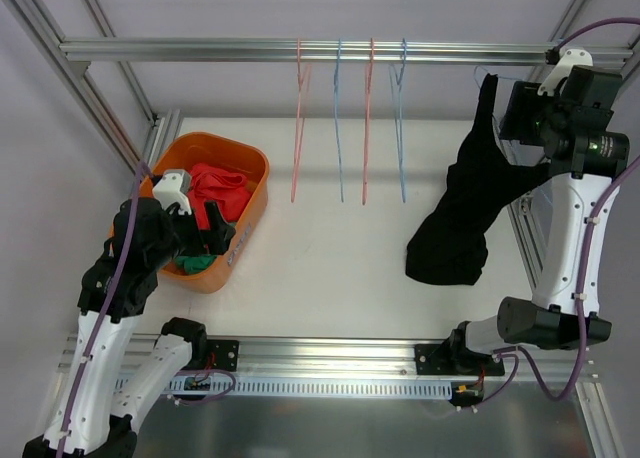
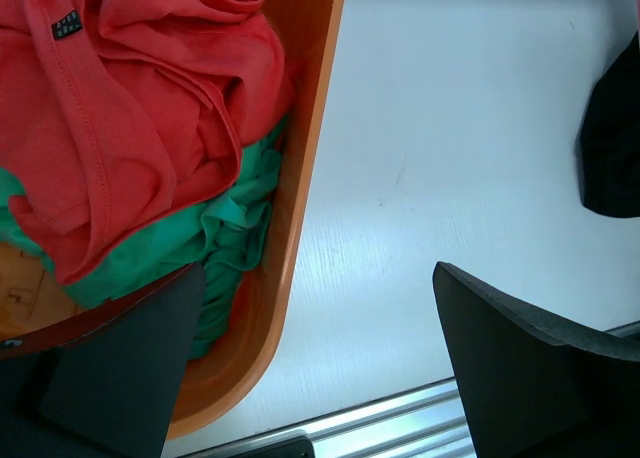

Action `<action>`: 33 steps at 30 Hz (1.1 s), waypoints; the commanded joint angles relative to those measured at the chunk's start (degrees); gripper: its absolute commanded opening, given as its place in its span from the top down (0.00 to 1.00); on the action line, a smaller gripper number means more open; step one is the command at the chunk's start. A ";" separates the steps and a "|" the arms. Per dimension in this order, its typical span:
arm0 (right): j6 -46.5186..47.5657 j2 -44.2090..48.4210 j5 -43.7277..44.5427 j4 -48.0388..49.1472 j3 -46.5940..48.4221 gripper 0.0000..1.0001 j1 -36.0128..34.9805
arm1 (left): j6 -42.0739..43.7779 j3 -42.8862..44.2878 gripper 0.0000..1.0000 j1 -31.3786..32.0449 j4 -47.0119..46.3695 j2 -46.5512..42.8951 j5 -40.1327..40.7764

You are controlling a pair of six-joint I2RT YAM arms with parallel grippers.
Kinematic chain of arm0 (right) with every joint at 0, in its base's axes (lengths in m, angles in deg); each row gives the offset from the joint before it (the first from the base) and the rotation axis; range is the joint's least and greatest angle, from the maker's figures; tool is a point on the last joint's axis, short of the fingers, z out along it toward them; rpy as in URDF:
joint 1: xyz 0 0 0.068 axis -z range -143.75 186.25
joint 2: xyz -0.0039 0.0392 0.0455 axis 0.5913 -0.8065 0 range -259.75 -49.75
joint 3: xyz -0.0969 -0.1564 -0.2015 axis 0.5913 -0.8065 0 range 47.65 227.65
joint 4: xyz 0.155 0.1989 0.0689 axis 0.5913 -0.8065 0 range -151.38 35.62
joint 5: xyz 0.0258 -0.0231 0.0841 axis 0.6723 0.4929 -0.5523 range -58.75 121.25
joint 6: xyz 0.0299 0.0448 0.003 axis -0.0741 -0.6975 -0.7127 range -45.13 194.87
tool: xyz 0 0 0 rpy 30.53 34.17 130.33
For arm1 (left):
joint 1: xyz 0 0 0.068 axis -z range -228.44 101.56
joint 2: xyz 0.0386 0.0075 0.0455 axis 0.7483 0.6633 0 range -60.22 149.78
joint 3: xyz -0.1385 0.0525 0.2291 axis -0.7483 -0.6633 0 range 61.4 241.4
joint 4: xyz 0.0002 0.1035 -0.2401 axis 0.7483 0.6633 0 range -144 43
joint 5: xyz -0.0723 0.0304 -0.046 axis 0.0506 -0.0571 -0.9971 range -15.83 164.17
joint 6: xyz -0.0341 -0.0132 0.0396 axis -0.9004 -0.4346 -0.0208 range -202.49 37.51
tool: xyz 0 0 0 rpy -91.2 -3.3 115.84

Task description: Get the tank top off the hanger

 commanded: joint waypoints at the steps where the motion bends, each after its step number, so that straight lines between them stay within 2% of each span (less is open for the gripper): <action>1: -0.84 3.31 -7.69 3.07 1.83 0.36 -0.07 | 1.15 -1.16 0.01 0.21 -1.96 -1.94 -1.27; 4: 0.48 4.28 -1.56 4.65 1.92 0.31 0.10 | 0.27 -4.23 0.01 0.12 -4.59 -2.47 -3.20; 18: 8.65 1.91 10.40 7.63 0.61 0.31 1.68 | 0.54 -13.29 0.01 0.21 -11.37 -5.37 -7.68; 23: 9.45 2.97 7.35 10.46 -1.42 0.31 2.03 | 0.80 -13.65 0.01 0.21 -12.16 -5.72 -9.00; 25: 8.57 2.35 5.16 10.37 -2.29 0.39 2.65 | 0.80 -13.65 0.01 0.21 -12.16 -5.81 -8.92; 26: 7.78 1.65 1.49 10.37 -2.73 0.49 3.43 | 0.80 -13.65 0.01 0.21 -12.07 -5.98 -8.74; 29: 5.41 0.51 -4.25 10.37 -3.88 0.69 4.32 | 0.80 -13.82 0.01 0.21 -12.33 -6.25 -8.83; 33: 4.35 -0.03 -5.67 10.63 -3.88 0.85 4.41 | 0.80 -13.74 0.01 0.21 -12.51 -5.20 -9.79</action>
